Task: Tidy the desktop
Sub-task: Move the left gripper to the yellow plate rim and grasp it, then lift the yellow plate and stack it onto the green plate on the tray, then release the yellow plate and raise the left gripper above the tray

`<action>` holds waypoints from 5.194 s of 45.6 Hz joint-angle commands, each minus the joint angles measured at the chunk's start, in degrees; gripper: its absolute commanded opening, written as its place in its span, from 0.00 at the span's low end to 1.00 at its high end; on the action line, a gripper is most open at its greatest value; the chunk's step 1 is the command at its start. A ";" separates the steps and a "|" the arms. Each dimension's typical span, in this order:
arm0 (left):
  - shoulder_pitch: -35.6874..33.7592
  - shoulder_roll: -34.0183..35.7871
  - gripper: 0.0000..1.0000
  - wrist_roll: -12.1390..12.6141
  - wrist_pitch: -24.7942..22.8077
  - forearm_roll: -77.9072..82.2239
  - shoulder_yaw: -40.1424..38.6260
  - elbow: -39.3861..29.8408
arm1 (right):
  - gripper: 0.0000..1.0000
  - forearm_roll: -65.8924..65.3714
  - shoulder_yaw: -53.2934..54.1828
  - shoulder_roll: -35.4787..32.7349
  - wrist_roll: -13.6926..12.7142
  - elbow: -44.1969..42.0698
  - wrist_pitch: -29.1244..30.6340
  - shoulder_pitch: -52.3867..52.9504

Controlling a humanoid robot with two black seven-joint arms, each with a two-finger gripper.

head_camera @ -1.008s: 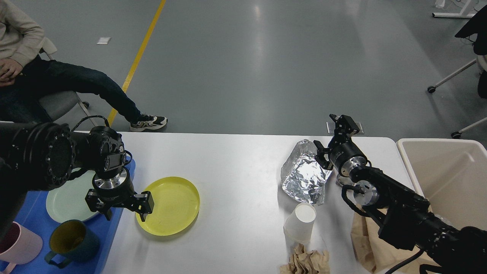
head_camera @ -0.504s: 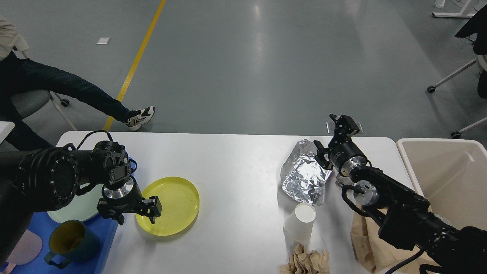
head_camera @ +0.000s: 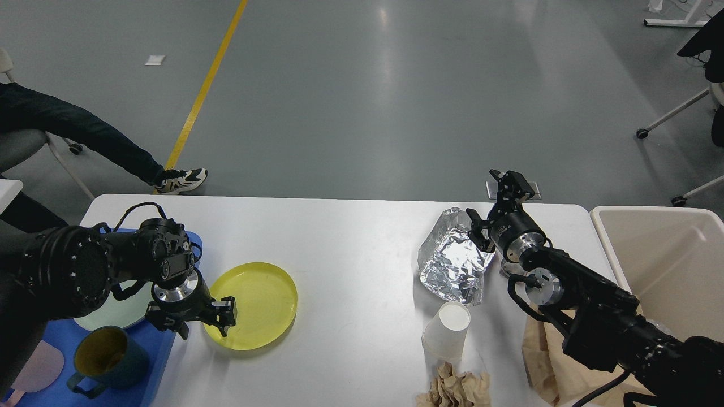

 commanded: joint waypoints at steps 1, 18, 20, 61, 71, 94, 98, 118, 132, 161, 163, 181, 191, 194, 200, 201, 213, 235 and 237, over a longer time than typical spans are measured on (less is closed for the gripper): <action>0.79 -0.01 0.55 0.13 -0.31 0.02 -1.64 -0.03 | 1.00 0.00 0.00 0.00 0.00 0.00 0.00 0.03; 2.11 0.08 0.13 7.42 -0.93 -1.74 -4.37 -0.20 | 1.00 0.00 0.00 0.00 0.00 0.00 0.00 0.03; 2.20 0.08 0.02 8.39 -1.37 -1.74 -4.37 -0.38 | 1.00 0.00 0.00 0.00 0.00 0.00 0.00 0.03; -10.54 9.13 0.00 9.98 -12.35 -1.74 -10.70 -0.20 | 1.00 0.00 0.00 0.00 0.00 0.00 0.00 -0.06; -11.43 19.05 0.00 12.08 -12.62 -1.38 -10.78 1.80 | 1.00 0.00 0.00 0.00 0.00 0.00 0.00 0.03; -0.79 24.95 0.00 12.26 -12.45 -1.38 -10.70 20.01 | 1.00 0.00 0.00 0.00 0.00 0.00 0.00 0.03; 0.26 25.13 0.00 12.26 -12.01 -1.47 -10.78 20.27 | 1.00 0.00 0.00 0.00 0.00 0.00 0.00 -0.06; 5.71 24.25 0.00 12.17 -11.39 -1.83 -12.63 24.84 | 1.00 0.00 0.00 0.00 0.00 0.00 0.00 -0.06; 7.20 22.67 0.03 12.17 -11.13 -1.82 -13.60 25.46 | 1.00 0.00 0.00 0.00 0.00 0.00 0.00 -0.06; 8.52 21.53 0.60 11.47 -5.77 -1.74 -15.00 25.37 | 1.00 0.00 0.00 0.00 0.00 0.00 0.00 -0.06; 8.52 21.35 0.72 11.47 -3.23 -1.82 -15.35 25.37 | 1.00 0.00 0.00 0.00 0.00 0.00 0.00 -0.06; 10.19 21.35 0.96 11.38 11.99 -1.65 -20.62 25.28 | 1.00 0.00 0.00 0.00 0.00 0.00 0.00 -0.06; 12.04 20.73 0.96 10.07 13.04 -2.09 -36.60 25.28 | 1.00 0.00 0.00 0.00 0.00 0.00 0.00 -0.06; 13.79 20.82 0.96 8.49 13.83 -2.00 -45.47 25.37 | 1.00 0.00 0.00 0.00 0.00 0.00 0.00 0.03; 17.92 20.82 0.96 4.71 17.08 -1.91 -66.38 25.37 | 1.00 0.00 0.00 0.00 0.00 0.00 0.00 -0.06; 18.71 20.74 0.96 4.09 17.52 -1.91 -70.25 25.37 | 1.00 0.00 0.00 0.00 0.00 0.00 0.00 -0.06; 23.46 16.87 0.96 1.45 17.61 -2.09 -105.06 25.37 | 1.00 0.00 0.00 0.00 0.00 0.00 0.00 -0.06; 20.74 15.29 0.97 -2.58 16.03 -5.16 -134.09 24.67 | 1.00 0.00 0.00 0.00 0.00 0.00 0.00 0.03; 20.22 15.29 0.97 -4.86 15.86 -5.16 -134.01 24.67 | 1.00 0.00 0.00 0.00 0.00 0.00 0.00 -0.06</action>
